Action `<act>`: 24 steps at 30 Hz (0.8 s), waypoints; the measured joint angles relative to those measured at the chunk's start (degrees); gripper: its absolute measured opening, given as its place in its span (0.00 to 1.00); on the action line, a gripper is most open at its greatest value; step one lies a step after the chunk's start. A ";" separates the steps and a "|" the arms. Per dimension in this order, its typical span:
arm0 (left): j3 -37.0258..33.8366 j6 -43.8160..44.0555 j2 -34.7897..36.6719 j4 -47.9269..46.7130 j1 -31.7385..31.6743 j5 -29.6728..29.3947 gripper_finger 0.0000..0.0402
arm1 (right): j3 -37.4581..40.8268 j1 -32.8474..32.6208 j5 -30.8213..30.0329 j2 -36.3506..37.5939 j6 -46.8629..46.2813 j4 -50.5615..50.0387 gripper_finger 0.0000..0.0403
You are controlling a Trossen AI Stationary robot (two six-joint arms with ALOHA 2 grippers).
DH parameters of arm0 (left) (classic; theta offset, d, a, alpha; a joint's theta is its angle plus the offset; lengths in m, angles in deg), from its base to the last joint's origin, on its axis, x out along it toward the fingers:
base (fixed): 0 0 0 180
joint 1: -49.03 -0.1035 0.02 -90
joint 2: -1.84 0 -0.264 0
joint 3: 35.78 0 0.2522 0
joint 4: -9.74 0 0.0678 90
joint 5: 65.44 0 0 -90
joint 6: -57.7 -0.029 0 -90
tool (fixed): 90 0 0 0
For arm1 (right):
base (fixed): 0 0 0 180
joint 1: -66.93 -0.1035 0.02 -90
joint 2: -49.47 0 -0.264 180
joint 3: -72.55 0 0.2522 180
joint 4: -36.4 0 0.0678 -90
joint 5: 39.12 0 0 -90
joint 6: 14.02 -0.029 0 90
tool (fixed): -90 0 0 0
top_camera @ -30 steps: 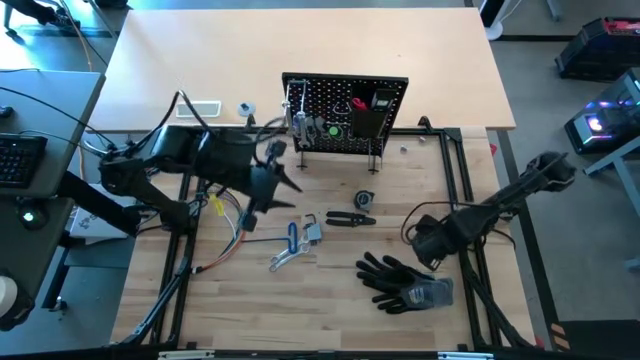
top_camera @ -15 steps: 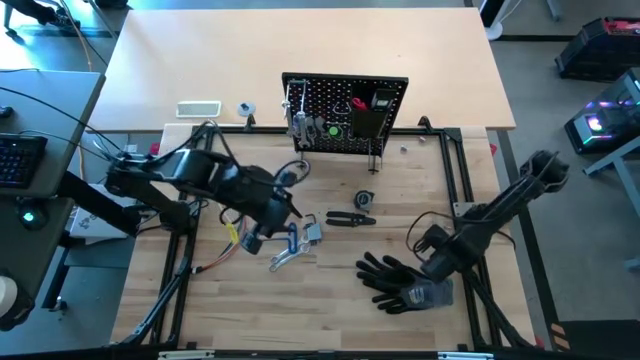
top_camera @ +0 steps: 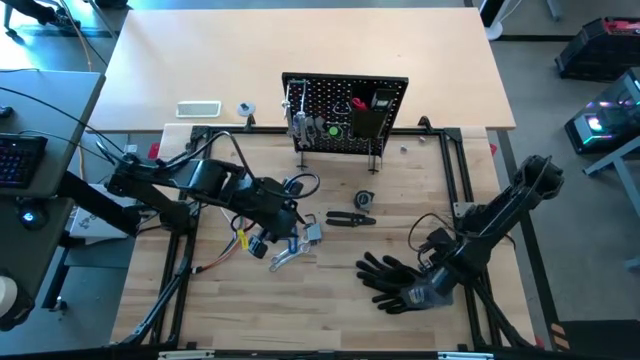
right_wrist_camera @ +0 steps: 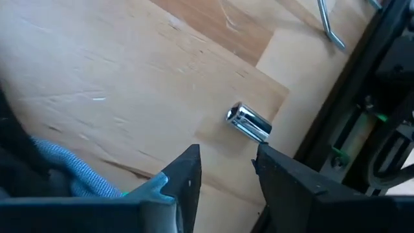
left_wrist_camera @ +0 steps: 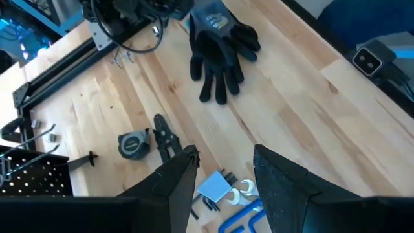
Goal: Hang tools onto peg board
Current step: Put the socket into the black bin on the peg board
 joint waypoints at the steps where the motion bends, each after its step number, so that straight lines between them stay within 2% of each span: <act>1: -0.02 0.00 0.00 -0.02 0.00 0.00 0.37 | 0.00 -0.67 -0.07 -0.69 -0.96 0.06 0.38; 6: -0.02 -0.61 0.01 0.07 -0.01 0.02 0.37 | 0.00 -3.95 0.30 -3.90 -8.12 0.08 0.49; 9: -0.02 -0.95 0.00 0.07 -0.24 0.10 0.37 | 0.00 -4.34 0.04 -5.58 -9.35 1.08 0.53; 12: -0.02 -0.98 0.00 0.33 -0.24 0.09 0.37 | 0.00 -4.18 -2.25 -7.40 -9.43 2.33 0.53; 24: -0.02 -0.90 0.00 1.87 -0.72 0.09 0.37 | -0.20 -4.52 -3.66 -13.24 -13.49 3.69 0.54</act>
